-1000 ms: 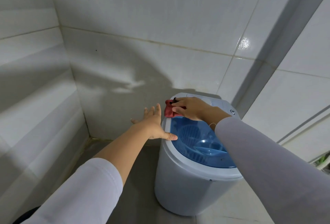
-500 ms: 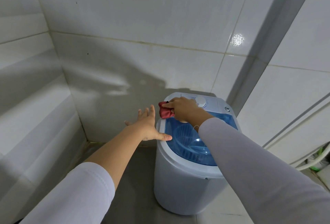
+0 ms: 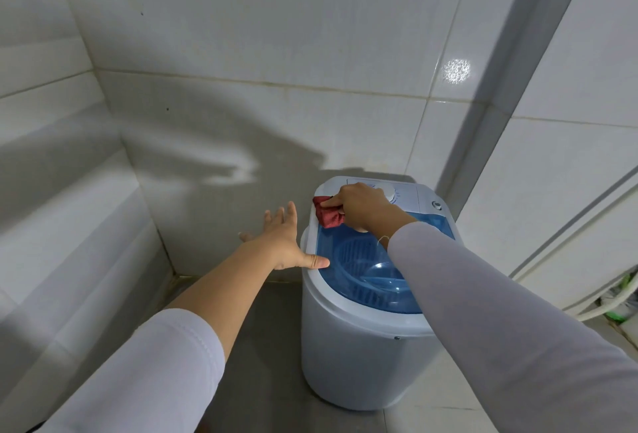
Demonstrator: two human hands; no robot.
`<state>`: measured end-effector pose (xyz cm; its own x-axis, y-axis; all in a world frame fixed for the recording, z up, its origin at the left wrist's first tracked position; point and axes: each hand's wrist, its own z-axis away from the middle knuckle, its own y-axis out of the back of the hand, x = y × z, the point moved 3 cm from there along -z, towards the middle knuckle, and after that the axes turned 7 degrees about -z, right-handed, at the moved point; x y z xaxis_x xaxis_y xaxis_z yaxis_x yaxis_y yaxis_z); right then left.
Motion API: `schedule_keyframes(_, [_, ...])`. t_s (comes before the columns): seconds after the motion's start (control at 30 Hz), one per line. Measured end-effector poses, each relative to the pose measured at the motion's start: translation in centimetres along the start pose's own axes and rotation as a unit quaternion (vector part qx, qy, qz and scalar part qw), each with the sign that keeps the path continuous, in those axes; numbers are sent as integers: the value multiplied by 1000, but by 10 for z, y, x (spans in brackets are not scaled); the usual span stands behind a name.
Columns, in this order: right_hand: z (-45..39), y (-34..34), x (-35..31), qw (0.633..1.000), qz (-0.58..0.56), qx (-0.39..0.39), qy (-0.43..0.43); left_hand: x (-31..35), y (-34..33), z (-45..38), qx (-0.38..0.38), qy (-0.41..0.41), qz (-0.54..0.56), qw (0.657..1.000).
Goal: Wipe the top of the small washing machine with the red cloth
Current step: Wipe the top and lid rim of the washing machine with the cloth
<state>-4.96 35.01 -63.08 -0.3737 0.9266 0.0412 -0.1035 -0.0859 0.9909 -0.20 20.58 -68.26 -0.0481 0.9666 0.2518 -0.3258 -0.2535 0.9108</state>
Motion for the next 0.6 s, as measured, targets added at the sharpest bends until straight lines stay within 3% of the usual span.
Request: schedule_keyframes(0.6, [38,-1,61,998,9,0,-60,6,5,8,15,33,-67,997])
